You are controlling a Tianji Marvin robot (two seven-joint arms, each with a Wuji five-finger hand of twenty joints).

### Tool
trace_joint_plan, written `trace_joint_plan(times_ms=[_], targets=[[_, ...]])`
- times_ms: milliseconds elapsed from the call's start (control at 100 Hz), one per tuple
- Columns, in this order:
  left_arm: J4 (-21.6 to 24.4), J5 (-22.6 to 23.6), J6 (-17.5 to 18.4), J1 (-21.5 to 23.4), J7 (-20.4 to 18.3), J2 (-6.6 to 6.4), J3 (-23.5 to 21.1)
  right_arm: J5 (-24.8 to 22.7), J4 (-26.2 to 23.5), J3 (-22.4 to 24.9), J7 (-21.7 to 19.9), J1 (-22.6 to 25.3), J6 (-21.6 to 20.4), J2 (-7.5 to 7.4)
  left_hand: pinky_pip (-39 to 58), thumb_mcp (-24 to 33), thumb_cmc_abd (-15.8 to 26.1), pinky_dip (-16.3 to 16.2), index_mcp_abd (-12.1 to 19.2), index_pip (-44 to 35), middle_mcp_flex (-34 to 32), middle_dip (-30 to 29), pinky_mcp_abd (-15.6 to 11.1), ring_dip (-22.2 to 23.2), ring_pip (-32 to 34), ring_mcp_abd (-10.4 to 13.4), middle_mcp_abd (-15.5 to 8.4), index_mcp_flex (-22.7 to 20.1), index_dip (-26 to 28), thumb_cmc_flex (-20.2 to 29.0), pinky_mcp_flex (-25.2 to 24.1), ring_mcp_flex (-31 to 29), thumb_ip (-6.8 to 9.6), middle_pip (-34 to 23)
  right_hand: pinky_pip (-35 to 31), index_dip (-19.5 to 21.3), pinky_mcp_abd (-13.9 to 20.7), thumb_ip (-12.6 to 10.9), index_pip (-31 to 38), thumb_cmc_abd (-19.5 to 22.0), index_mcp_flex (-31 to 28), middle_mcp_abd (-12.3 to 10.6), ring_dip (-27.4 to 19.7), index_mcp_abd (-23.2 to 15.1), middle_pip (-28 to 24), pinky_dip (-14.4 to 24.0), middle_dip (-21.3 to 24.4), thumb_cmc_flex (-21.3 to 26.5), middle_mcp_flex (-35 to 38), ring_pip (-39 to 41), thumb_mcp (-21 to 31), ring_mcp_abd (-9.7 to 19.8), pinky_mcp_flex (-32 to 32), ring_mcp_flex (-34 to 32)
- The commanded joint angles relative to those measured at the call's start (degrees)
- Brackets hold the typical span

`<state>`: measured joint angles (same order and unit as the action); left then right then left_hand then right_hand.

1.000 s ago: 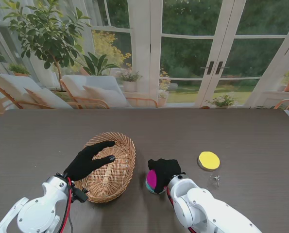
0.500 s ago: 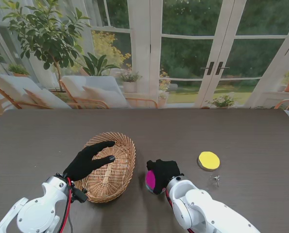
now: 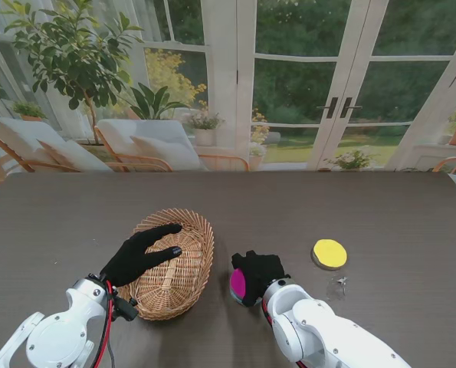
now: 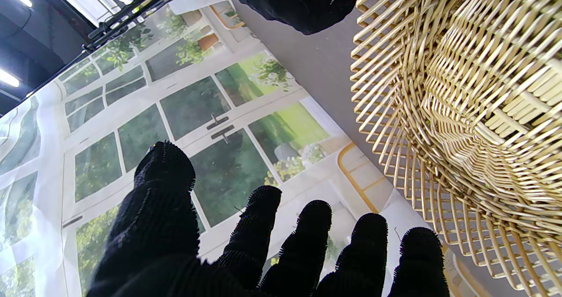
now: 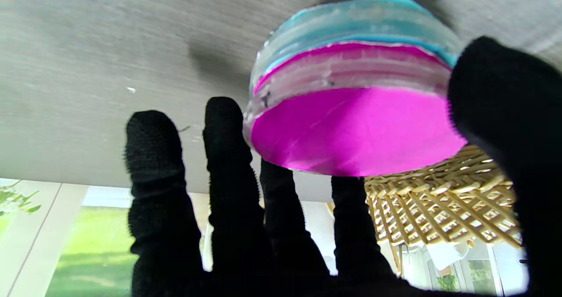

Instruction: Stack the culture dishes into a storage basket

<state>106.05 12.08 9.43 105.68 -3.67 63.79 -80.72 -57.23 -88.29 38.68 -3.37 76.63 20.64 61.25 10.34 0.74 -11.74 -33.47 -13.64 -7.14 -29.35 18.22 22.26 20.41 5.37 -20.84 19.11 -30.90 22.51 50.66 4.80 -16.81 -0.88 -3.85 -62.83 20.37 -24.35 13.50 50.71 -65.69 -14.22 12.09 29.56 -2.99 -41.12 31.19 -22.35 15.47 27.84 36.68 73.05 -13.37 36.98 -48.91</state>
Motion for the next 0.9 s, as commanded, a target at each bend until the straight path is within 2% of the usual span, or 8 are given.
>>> trace_joint_plan(times_ms=[0,260,660,760,810,890], targets=[[0.49,-0.23,-0.21,0.26,-1.20,0.11,-0.11,-0.45,0.04,-0.26,-1.22,0.03,-0.22,-0.10,0.34,-1.10,2.97,-0.44,-0.35,-0.28,-0.34,0.23,-0.54,0.13,0.01,0.33,0.00,-1.43,0.43,-1.32,-0.07,-1.79,0.82,-0.25,1.04,0.47,-1.87,-2.54,1.46,1.05,1.88,-0.78,-0.57,-0.29,-0.79,1.69,-0.28,-0.35,-2.51,0.06,2.11,-1.27,-4.77,1.81],[0.52,-0.37,-0.30,0.33,-1.40,0.08,-0.19,0.00,0.24,-0.22,-1.68,-0.05,-0.50,-0.16,0.34,-1.13,3.02,-0.41,-0.49,-0.37,-0.54,0.25,-0.50,0.14,0.03,0.28,0.12,-1.76,0.48,-1.20,-0.01,-1.94,0.79,-0.27,3.13,-0.29,-3.05,-2.02,0.37,2.50,4.37,-1.00,-2.48,0.03,-0.29,1.43,0.26,-2.81,-6.03,-2.94,0.57,-2.52,-7.79,5.53],[0.45,-0.46,-0.34,0.30,-1.61,0.04,-0.20,0.62,0.02,0.46,-2.25,-0.02,-1.59,-0.24,0.33,-1.15,3.07,-0.37,-0.56,-0.50,-0.82,0.28,-0.44,0.16,0.06,0.19,0.29,-2.22,0.55,-1.17,0.03,-2.08,0.78,-0.31,11.10,-2.94,-5.96,-0.55,-2.71,5.45,7.84,-1.35,-10.47,0.75,4.10,-0.93,3.71,-8.96,-10.13,-18.04,-1.90,-6.05,-13.25,11.72],[0.41,-0.51,-0.33,0.26,-1.69,0.03,-0.19,0.43,-0.64,1.78,-2.34,0.69,-2.31,-0.32,0.34,-1.16,3.09,-0.37,-0.58,-0.49,-0.83,0.28,-0.47,0.17,0.07,0.21,0.32,-2.22,0.55,-1.17,0.05,-2.14,0.78,-0.30,15.23,-3.85,-6.01,-0.71,-3.82,10.99,9.23,-1.72,-12.71,0.53,5.41,-2.93,4.35,-11.04,-11.47,-21.79,-4.49,-5.99,-16.54,14.19],[0.39,-0.54,-0.34,0.23,-1.71,0.03,-0.18,0.08,-1.23,2.70,-2.41,1.30,-2.80,-0.39,0.35,-1.14,3.06,-0.37,-0.61,-0.54,-0.91,0.29,-0.51,0.17,0.06,0.12,0.30,-2.36,0.57,-1.12,0.06,-2.11,0.79,-0.33,17.28,-4.72,-5.08,-1.69,-5.56,17.66,9.40,-2.03,-13.56,0.85,5.93,-3.92,4.60,-11.52,-12.05,-23.01,-8.46,-5.51,-18.39,15.10],[0.35,-0.58,-0.34,0.18,-1.81,0.01,-0.16,-1.81,-2.32,4.29,-2.53,2.41,-4.00,-0.66,0.35,-1.17,3.13,-0.37,-0.49,-0.51,-0.97,0.30,-0.52,0.18,0.08,0.20,0.23,-2.32,0.57,-1.19,0.04,-2.17,0.78,-0.33,20.71,-5.59,-2.67,-3.78,-11.29,30.66,9.68,-2.28,-14.36,2.05,6.04,-5.20,4.76,-12.39,-13.77,-24.29,-17.66,-3.86,-21.96,17.22]])
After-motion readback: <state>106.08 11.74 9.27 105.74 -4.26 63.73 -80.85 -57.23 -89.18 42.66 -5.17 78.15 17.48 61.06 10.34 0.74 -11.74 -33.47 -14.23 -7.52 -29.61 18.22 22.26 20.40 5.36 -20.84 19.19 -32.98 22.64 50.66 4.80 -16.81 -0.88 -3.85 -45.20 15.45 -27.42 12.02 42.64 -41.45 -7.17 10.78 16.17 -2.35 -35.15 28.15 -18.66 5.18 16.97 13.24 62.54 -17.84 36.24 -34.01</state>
